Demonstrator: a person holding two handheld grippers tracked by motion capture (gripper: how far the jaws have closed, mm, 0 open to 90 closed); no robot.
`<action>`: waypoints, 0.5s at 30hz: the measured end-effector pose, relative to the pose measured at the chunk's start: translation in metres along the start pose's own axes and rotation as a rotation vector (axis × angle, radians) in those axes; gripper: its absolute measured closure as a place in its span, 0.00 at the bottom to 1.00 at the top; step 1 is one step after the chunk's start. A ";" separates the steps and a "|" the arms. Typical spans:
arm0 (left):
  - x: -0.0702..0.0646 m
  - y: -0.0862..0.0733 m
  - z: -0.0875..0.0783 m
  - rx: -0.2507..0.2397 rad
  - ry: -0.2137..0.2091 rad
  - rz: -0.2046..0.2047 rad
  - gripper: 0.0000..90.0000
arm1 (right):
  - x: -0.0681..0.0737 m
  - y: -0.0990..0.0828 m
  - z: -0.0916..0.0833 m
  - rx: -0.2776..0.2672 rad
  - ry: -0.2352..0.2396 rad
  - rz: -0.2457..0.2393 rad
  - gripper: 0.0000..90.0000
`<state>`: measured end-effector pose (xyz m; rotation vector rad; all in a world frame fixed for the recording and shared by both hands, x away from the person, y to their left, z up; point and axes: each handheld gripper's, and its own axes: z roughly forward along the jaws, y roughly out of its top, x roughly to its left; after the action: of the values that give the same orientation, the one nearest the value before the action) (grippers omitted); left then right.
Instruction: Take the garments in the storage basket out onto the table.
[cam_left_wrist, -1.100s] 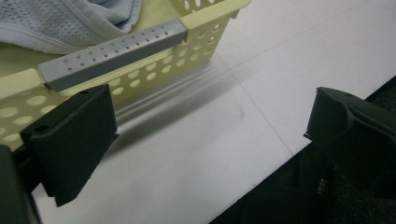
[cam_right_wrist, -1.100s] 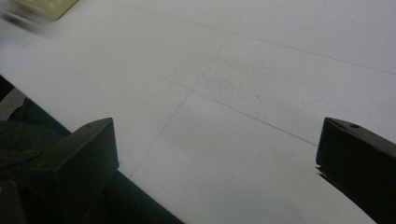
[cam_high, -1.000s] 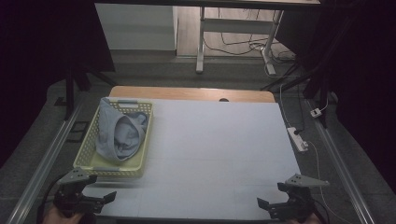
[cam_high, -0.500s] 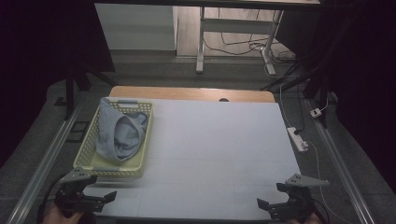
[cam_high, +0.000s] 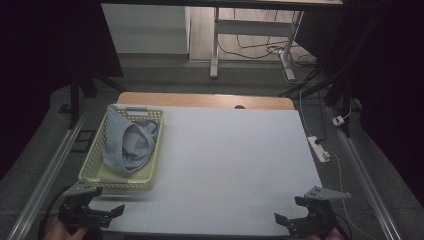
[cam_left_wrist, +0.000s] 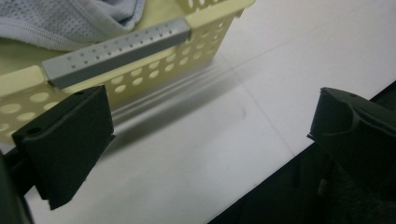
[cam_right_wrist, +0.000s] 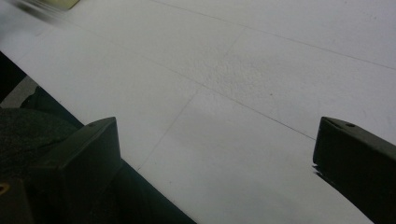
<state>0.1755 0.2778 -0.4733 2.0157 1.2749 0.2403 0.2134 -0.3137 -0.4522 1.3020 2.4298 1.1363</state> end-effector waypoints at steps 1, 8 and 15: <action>0.000 0.000 0.000 0.000 0.000 0.000 0.00 | 0.000 0.000 0.000 0.002 -0.003 -0.003 0.01; 0.001 0.003 -0.005 -0.046 0.005 0.010 0.00 | 0.001 0.000 0.001 0.006 -0.004 -0.004 0.01; 0.002 0.006 -0.007 -0.066 0.013 0.031 0.00 | 0.001 0.000 0.002 0.018 -0.001 -0.016 0.01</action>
<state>0.1771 0.2812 -0.4648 1.9818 1.2283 0.3069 0.2137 -0.3117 -0.4528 1.2852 2.4511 1.1114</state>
